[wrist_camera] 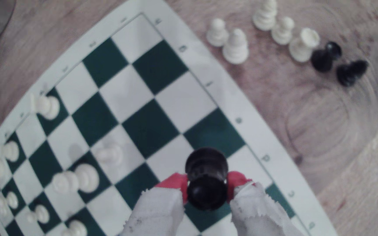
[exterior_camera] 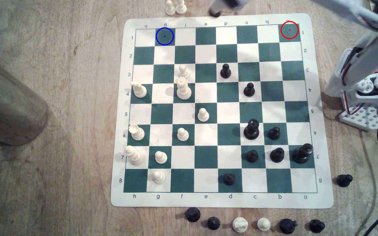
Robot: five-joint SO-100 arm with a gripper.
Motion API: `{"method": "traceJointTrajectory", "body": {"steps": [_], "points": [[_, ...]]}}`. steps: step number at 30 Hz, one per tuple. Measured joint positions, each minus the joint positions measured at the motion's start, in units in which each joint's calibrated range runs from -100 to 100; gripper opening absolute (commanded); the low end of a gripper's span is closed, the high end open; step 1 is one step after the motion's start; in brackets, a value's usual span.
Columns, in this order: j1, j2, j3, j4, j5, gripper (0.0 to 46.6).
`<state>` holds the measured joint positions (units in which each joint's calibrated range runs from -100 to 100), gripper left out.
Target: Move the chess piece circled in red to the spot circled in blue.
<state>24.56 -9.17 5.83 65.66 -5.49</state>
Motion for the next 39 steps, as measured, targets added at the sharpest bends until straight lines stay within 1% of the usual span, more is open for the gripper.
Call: {"method": "traceJointTrajectory", "body": {"steps": [3,5,6,7,9,12,17,19,22,29,34,39], "points": [[-1.55,7.88,-7.23,-0.64,0.68,0.3],[-2.14,10.31,-9.31,-0.64,1.27,0.3],[-2.58,12.07,-10.94,-0.64,2.34,0.4],[-3.76,14.50,-13.10,-0.64,4.35,0.4],[-4.06,16.59,-14.91,-0.64,5.23,0.4],[-3.76,21.53,-20.15,-0.64,5.67,0.5],[-4.57,26.90,-27.47,-0.64,5.67,0.7],[-4.87,28.40,-29.19,-0.64,5.27,1.4],[-5.01,31.09,-30.82,-0.80,4.00,1.9],[-4.94,37.20,-35.52,-2.87,0.34,2.9],[-4.94,40.47,-35.79,-5.58,-0.49,3.6],[-4.87,42.90,-35.79,-7.97,-0.49,4.0]]}}
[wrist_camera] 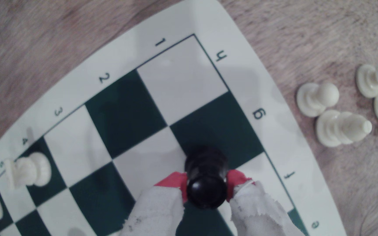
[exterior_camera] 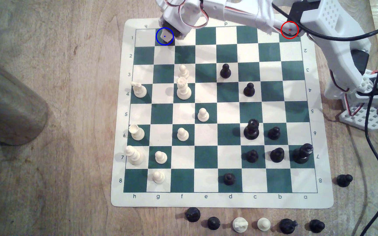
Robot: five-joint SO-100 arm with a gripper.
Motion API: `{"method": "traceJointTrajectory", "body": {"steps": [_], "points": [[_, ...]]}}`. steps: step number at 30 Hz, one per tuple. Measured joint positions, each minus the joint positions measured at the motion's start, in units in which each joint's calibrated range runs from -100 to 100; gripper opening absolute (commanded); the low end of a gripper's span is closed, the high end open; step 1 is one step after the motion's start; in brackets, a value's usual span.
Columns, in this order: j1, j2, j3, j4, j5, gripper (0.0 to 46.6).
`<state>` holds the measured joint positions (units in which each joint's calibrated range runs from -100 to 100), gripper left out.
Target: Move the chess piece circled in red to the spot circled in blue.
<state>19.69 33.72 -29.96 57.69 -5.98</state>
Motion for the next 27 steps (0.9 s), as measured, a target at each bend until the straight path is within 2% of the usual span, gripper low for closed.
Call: {"method": "traceJointTrajectory", "body": {"steps": [13,27], "points": [[0.81,0.50,0.00,-2.63,-0.54,5.4],[1.18,3.85,-2.53,-3.43,0.83,6.4]]}}
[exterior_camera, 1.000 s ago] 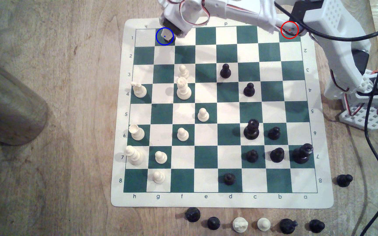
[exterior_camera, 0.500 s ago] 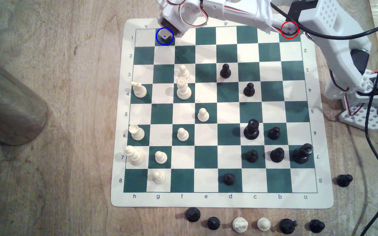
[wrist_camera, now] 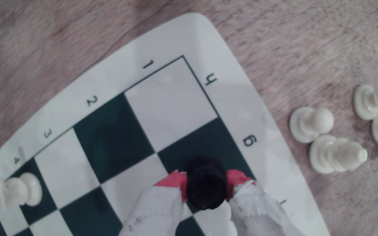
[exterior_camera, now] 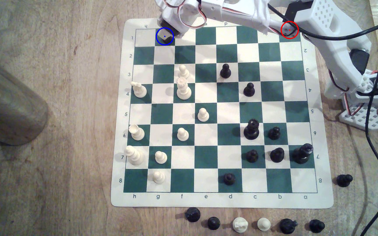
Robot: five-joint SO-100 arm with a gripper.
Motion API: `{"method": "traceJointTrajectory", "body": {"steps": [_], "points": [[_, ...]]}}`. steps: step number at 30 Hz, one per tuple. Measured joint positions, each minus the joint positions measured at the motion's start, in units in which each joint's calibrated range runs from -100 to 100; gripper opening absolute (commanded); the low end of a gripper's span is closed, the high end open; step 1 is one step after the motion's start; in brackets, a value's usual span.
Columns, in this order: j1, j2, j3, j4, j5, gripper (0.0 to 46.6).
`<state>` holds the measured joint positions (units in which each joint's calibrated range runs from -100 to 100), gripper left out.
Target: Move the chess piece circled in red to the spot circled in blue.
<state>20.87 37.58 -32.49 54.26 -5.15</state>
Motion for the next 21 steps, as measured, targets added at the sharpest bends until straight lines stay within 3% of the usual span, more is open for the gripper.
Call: {"method": "traceJointTrajectory", "body": {"steps": [3,8,21], "points": [[0.15,0.25,-0.18,-0.48,0.00,8.6],[0.15,0.59,-0.18,-0.48,-0.49,16.6],[1.03,-0.17,1.27,-1.27,-1.71,22.3]]}}
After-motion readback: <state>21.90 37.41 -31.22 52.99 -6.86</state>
